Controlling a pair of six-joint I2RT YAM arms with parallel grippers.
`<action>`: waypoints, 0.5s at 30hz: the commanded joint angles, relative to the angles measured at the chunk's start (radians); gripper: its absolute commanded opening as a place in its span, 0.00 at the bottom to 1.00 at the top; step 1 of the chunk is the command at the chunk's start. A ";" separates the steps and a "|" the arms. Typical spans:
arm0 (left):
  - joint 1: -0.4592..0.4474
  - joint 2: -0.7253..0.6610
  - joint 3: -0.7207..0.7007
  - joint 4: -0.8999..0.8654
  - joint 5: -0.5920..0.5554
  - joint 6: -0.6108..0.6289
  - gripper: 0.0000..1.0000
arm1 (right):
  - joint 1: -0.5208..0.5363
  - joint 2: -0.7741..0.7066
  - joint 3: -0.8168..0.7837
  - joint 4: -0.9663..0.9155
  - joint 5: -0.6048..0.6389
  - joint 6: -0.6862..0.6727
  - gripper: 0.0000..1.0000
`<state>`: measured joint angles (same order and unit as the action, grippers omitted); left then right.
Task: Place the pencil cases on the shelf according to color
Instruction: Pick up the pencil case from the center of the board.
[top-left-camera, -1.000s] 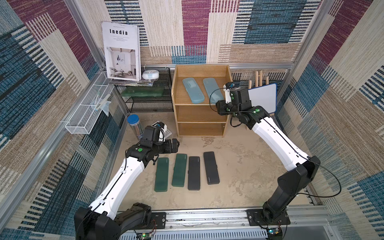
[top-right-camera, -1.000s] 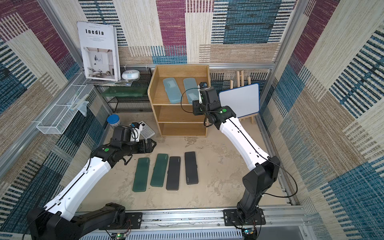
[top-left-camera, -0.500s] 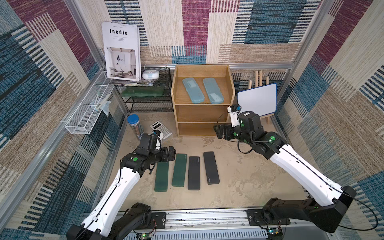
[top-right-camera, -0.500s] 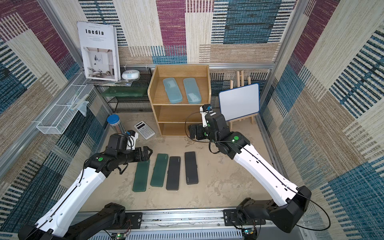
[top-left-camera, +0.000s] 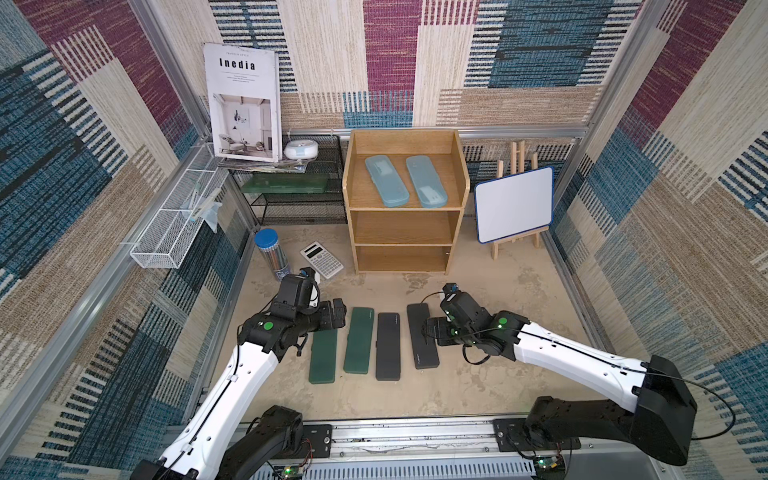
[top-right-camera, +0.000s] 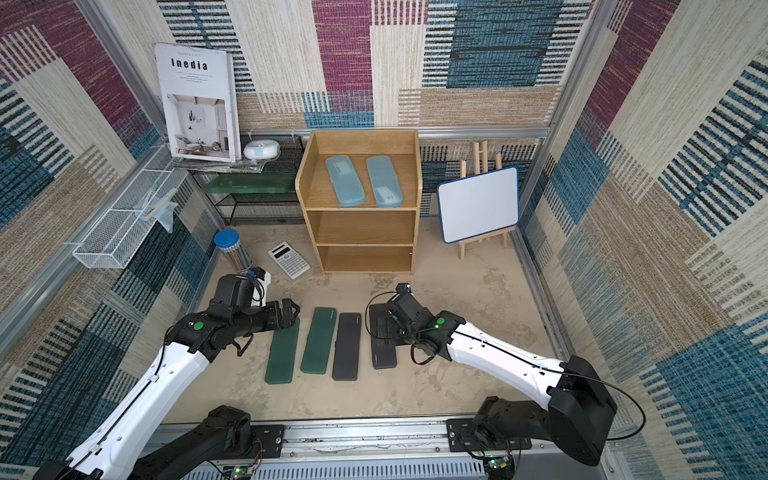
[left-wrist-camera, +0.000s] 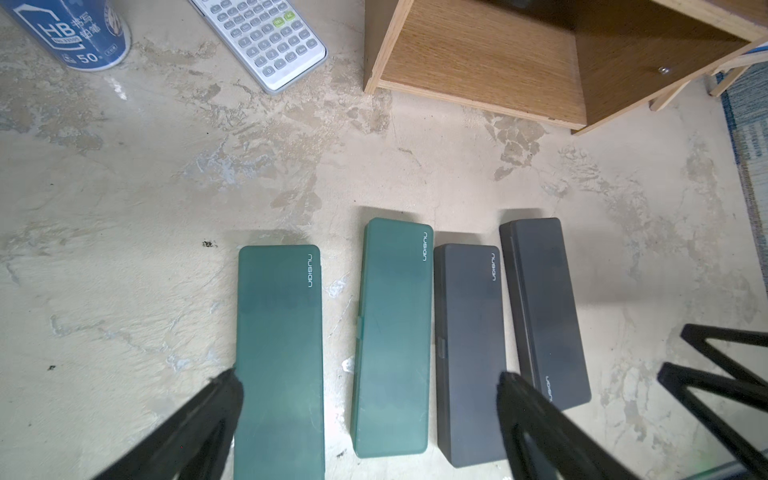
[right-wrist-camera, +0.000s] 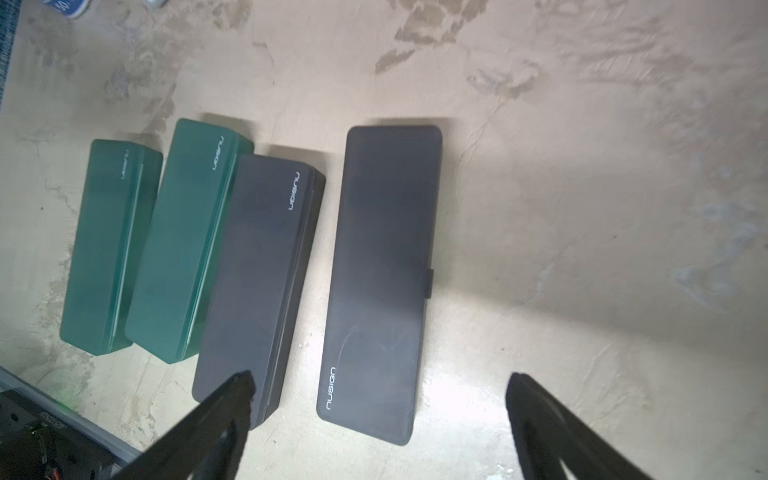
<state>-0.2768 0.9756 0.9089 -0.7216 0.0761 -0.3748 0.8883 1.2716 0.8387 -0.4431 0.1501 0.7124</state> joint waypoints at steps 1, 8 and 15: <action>0.002 0.009 0.004 -0.002 -0.013 -0.001 1.00 | 0.025 0.042 -0.008 0.061 -0.022 0.048 0.99; 0.003 0.018 0.006 -0.008 -0.024 0.000 1.00 | 0.058 0.189 0.020 0.018 -0.043 0.049 0.99; 0.004 0.025 0.007 -0.007 -0.017 -0.001 1.00 | 0.086 0.317 0.085 -0.068 -0.007 0.045 0.99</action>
<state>-0.2741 0.9977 0.9100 -0.7227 0.0551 -0.3748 0.9657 1.5612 0.9077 -0.4595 0.1234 0.7532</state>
